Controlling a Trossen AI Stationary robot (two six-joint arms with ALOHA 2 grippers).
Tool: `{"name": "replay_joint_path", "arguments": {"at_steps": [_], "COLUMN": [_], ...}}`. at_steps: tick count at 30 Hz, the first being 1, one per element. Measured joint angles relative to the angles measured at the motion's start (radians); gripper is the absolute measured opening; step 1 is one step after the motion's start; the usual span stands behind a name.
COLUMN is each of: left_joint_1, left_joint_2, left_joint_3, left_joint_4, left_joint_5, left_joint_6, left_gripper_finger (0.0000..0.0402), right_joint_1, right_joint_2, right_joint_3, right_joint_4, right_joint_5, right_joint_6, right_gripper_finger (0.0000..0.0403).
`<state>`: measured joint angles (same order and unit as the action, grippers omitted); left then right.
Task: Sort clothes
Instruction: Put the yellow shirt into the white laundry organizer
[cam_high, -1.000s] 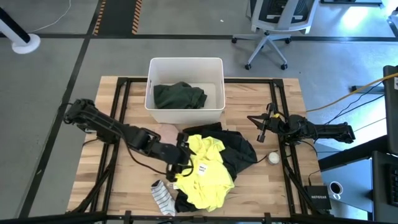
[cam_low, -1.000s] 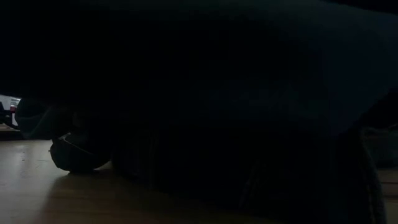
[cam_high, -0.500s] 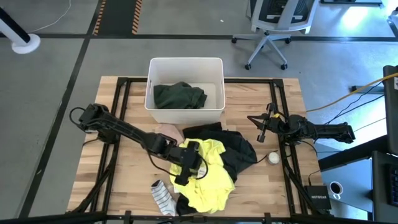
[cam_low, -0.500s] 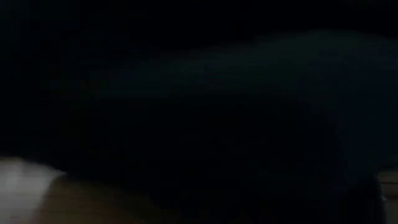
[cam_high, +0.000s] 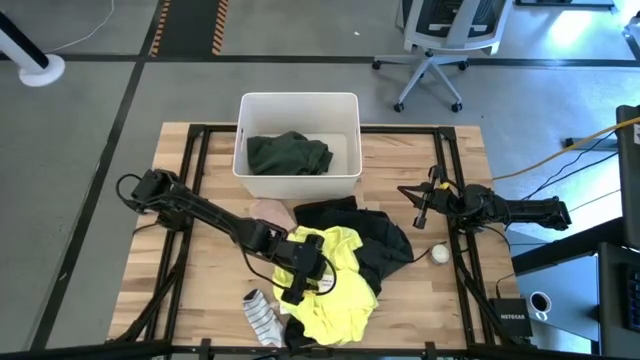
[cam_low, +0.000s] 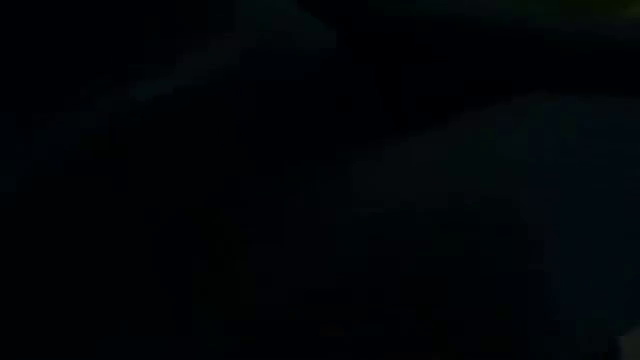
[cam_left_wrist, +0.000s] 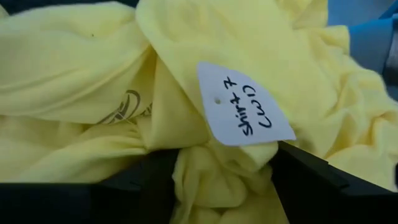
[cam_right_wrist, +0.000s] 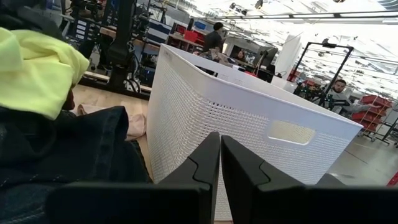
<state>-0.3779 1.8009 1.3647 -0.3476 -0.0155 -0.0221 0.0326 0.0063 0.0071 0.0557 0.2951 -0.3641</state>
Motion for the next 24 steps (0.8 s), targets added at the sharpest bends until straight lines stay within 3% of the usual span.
{"name": "replay_joint_path", "arguments": {"at_steps": [8,20,24], "left_joint_1": [-0.001,-0.016,-0.024], "left_joint_2": [0.025,0.009,-0.026], "left_joint_3": [0.0,-0.002,-0.002], "left_joint_4": [-0.004,0.027,0.046], "left_joint_5": [-0.021,-0.024,-0.03], "left_joint_6": [0.022,0.083,0.108], "left_gripper_finger": [0.0203,0.0044,0.0019], "right_joint_1": [0.0,0.0,0.0], "right_joint_2": [0.0,0.0,0.0], "right_joint_3": [0.0,0.0,0.0], "right_joint_4": [0.0,0.0,0.0], "right_joint_5": [0.0,0.0,0.0], "right_joint_6": [0.0,0.0,0.0], "right_gripper_finger": [0.0033,0.0033,0.0033]}}
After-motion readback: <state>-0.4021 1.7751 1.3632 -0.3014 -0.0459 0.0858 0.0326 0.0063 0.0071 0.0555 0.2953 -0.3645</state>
